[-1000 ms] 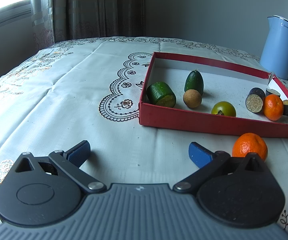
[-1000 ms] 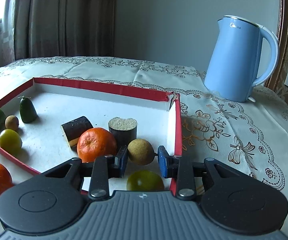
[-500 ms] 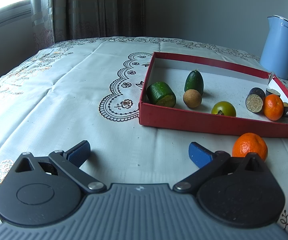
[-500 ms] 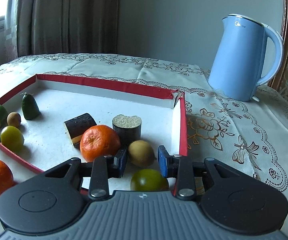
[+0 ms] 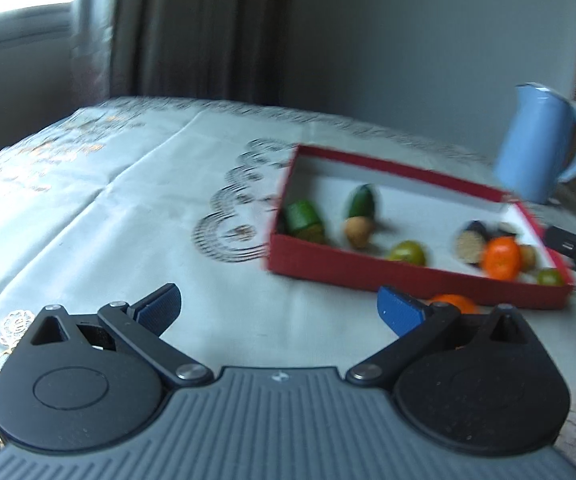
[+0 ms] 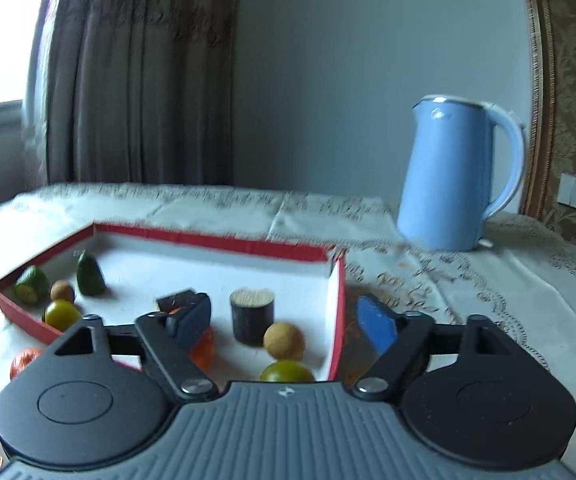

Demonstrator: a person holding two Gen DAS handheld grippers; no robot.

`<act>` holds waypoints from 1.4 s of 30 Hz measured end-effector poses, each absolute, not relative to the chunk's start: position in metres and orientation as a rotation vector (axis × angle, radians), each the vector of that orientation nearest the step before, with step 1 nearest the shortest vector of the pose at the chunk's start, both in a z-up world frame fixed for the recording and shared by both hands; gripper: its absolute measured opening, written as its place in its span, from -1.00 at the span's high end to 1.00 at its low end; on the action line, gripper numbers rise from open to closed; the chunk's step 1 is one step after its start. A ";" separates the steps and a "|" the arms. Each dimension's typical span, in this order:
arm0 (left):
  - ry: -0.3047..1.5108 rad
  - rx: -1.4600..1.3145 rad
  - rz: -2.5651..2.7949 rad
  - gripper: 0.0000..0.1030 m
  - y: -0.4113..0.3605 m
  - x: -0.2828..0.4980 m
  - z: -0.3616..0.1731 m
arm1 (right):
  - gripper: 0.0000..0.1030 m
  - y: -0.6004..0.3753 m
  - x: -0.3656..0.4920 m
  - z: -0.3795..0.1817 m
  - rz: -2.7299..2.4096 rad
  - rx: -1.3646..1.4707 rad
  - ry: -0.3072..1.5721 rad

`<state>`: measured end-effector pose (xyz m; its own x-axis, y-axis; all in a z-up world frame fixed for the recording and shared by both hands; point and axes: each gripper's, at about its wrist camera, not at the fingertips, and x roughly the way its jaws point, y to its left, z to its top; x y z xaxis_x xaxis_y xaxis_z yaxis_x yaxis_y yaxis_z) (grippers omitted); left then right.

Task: Organize fruits
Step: 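Move the left gripper down to the orange on the cloth, then close the left gripper on the orange and lift it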

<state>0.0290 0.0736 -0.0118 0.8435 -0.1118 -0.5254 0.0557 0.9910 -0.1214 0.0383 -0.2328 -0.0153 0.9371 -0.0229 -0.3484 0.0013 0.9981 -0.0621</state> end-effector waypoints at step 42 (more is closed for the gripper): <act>0.498 0.088 -0.273 0.24 -0.013 0.015 -0.002 | -0.71 -0.237 0.031 -0.010 -0.137 -0.067 0.282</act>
<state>0.0149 -0.0133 -0.0016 0.8433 -0.2370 -0.4824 0.2796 0.9600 0.0172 0.0306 -0.2367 -0.0102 0.9513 -0.1439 -0.2726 0.1252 0.9885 -0.0850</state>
